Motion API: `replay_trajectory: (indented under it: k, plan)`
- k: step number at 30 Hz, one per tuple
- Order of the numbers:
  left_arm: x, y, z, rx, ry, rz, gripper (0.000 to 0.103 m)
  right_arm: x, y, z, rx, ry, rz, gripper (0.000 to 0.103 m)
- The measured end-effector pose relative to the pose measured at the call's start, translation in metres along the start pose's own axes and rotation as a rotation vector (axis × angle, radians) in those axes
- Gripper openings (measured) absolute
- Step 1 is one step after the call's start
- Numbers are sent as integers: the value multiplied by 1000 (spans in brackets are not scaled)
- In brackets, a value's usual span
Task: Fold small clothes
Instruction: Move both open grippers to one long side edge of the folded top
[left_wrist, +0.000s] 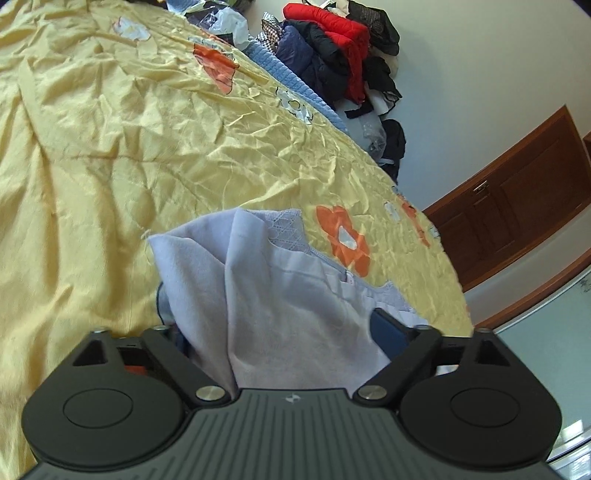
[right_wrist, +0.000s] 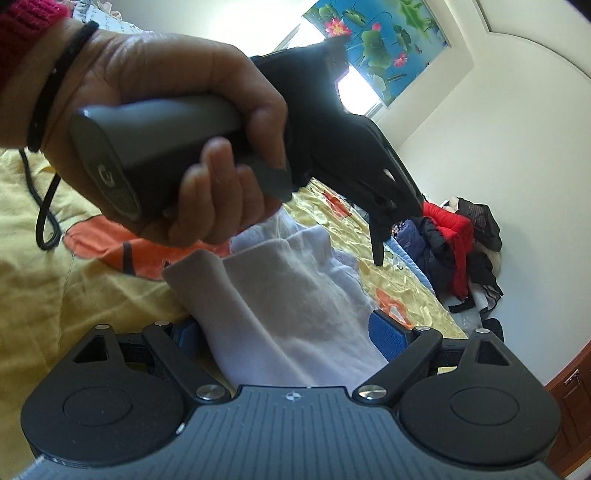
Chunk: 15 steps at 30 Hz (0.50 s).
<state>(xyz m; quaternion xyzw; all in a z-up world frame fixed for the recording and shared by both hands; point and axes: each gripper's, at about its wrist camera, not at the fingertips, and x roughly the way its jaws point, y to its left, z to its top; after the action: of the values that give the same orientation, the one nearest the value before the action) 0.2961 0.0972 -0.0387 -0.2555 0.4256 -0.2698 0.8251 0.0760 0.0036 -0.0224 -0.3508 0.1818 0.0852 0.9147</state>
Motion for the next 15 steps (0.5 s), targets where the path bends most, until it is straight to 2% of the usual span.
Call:
replay_trajectory:
  k: [3, 5, 7, 9, 12, 14, 15]
  plan:
    - [7, -2, 3, 28, 3, 41, 58, 4, 1, 2, -11, -4, 11, 82]
    - [9, -3, 5, 38, 7, 57, 50, 5, 2, 2, -26, -8, 27, 66]
    - [12, -5, 6, 64, 9, 90, 36, 6, 6, 3, -48, -11, 37, 57]
    - [12, -8, 4, 102, 8, 128, 28, 8, 10, 3, -67, -13, 46, 43]
    - [12, -11, 2, 133, 3, 163, 20, 10, 14, 3, -92, -11, 58, 30]
    - [12, -13, 0, 145, -2, 178, 18, 11, 17, 4, -103, -8, 73, 18]
    - [13, -15, -1, 156, -3, 190, 17, 10, 19, 4, -106, -8, 80, 16]
